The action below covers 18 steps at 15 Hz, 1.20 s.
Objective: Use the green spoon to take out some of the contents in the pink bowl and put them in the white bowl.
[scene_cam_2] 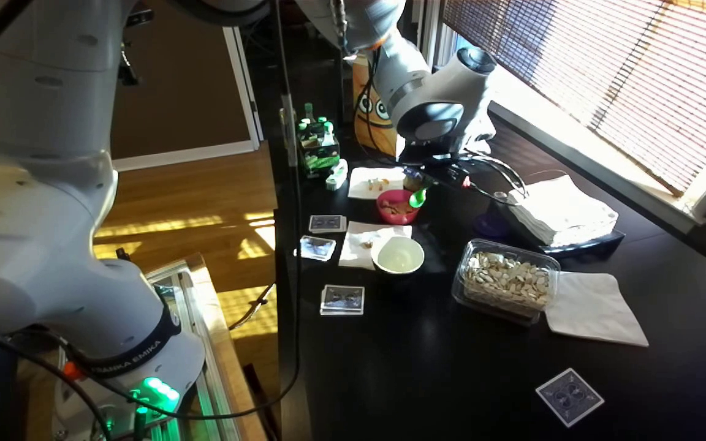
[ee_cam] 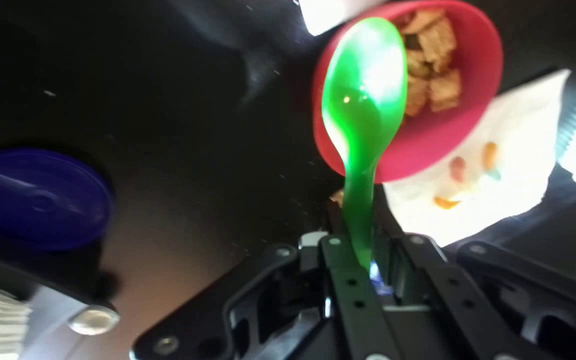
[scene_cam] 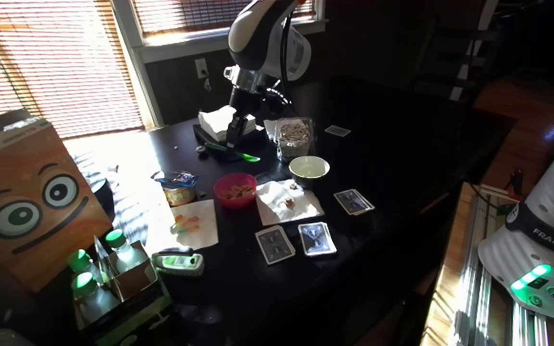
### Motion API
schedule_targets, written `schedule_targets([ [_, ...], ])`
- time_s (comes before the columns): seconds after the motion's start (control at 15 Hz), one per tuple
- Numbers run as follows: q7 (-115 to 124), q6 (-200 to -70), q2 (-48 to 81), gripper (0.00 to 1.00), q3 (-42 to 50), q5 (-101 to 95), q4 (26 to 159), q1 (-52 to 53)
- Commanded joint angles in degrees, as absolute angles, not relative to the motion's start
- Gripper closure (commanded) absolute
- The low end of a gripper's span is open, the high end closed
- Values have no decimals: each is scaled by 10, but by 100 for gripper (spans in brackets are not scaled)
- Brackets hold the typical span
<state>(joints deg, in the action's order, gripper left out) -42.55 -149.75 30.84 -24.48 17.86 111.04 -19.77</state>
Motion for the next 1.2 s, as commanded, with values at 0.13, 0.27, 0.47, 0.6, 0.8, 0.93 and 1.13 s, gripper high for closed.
schedule_targets([
  [0.13, -655, -1558, 338, 96, -395, 326, 1148, -287],
  [0.27, -634, -1532, 320, 82, -353, 326, 1139, -249],
  [0.47, -681, -1541, 340, 82, -387, 337, 1144, -272],
  [0.6, -687, -1542, 343, 96, -389, 337, 1144, -275],
  [0.8, -740, -1548, 385, 96, -418, 371, 1124, -292],
  [0.93, -780, -1545, 401, 96, -427, 399, 1117, -296],
  [1.13, -866, -1546, 426, 96, -442, 447, 1107, -308],
])
